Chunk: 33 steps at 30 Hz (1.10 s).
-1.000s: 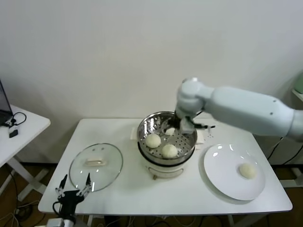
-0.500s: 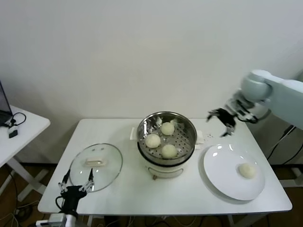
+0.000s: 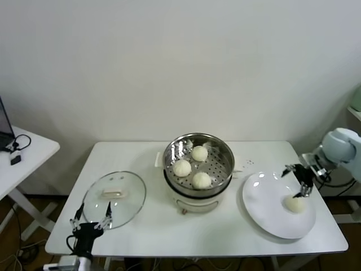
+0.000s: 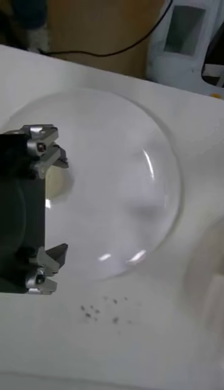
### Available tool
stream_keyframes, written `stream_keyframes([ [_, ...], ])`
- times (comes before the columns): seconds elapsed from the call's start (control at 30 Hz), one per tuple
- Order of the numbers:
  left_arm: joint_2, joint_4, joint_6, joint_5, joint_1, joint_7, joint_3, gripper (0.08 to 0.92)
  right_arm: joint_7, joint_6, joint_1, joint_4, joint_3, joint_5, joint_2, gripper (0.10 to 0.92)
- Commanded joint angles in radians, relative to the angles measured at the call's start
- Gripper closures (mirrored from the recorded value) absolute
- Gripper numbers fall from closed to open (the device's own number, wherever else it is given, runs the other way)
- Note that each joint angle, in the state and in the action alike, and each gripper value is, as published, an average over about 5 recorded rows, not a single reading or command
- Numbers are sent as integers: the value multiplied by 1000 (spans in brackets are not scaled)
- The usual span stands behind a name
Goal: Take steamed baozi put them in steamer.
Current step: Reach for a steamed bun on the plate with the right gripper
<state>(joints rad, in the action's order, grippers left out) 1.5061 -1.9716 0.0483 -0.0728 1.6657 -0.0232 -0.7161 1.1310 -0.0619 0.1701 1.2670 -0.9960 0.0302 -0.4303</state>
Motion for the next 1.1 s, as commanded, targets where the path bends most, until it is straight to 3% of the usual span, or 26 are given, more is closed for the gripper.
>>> stream_keyframes([
  [0.03, 3, -3, 1, 2, 5, 1, -2, 177, -4, 7, -283, -105, 236, -129, 9, 203],
  [0.43, 10, -3, -4, 19, 7, 4, 2, 177, -12, -11, -315, -213, 289, -178, -75, 203],
  [1.1, 10, 8, -15, 30, -15, 6, 5, 177, -5, -14, -318, -265, 294, -190, -145, 203],
])
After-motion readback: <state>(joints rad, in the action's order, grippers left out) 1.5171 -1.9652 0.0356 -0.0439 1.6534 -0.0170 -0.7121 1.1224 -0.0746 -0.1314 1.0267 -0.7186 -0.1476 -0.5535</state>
